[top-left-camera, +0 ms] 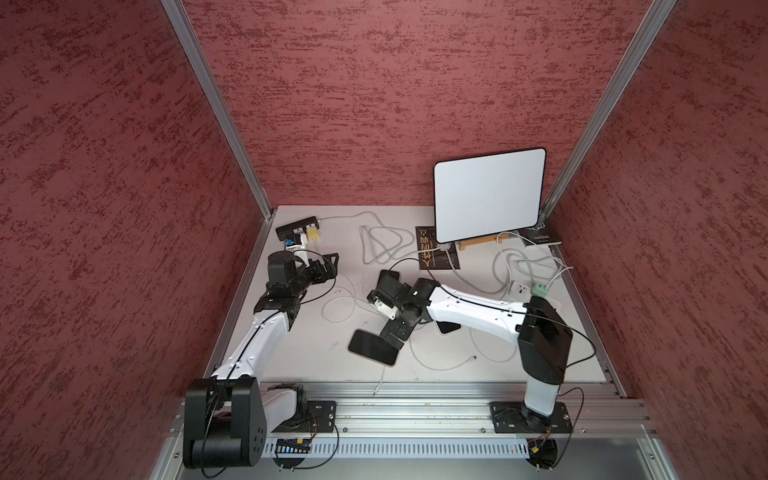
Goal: Unplug the charging cable from the phone
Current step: Place the phone at the center of the board, then reset both arms
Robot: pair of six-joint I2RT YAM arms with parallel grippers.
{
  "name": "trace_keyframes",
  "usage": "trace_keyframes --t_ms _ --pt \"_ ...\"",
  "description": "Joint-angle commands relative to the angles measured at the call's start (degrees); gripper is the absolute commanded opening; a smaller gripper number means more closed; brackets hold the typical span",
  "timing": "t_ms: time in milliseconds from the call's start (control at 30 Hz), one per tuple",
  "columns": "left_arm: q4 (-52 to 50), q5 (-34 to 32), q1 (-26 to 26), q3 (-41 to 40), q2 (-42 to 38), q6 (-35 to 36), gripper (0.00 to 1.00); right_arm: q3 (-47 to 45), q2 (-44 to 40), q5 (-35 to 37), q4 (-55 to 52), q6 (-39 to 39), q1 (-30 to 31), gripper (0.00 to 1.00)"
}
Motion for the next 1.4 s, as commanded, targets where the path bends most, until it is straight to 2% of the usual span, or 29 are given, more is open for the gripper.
trace_keyframes --t_ms 0,233,333,500,667,767,867,900,1033,1367 --pt "6.7 -1.4 1.3 -3.1 -0.8 4.5 1.00 -4.8 -6.6 -0.6 8.4 2.7 -5.4 0.99" --pt "22.3 -5.0 1.5 -11.5 0.3 11.9 1.00 -15.4 -18.3 0.5 18.8 4.9 -19.0 0.99" --pt "29.2 -5.5 1.7 -13.9 3.0 12.5 1.00 -19.9 -22.3 1.1 24.5 4.7 -24.3 0.99" --pt "37.5 -5.6 1.7 -15.4 9.6 12.9 1.00 -30.0 -28.0 7.4 38.4 3.9 -32.0 0.99" --pt "47.0 -4.4 1.4 -17.9 14.9 14.2 1.00 -39.7 -28.4 7.8 55.0 1.2 -38.7 0.99" --pt "55.2 -1.4 1.5 -19.3 20.8 15.4 1.00 -40.7 -25.7 7.3 58.6 0.6 -42.3 0.99" --pt "56.2 -3.2 0.9 -19.9 20.7 15.6 1.00 -43.6 -24.7 7.8 66.1 -1.8 -45.0 0.99" --pt "58.5 -3.7 0.9 -20.8 21.0 15.3 1.00 -45.2 -24.4 7.6 69.0 -1.7 -46.1 0.99" --pt "57.5 -5.0 0.9 -20.5 20.7 14.9 1.00 -49.8 -24.2 5.6 77.2 -0.2 -50.0 0.99" --pt "54.7 -7.4 0.9 -18.9 20.8 13.9 1.00 -58.8 -19.3 4.6 98.0 0.6 -52.0 0.99"
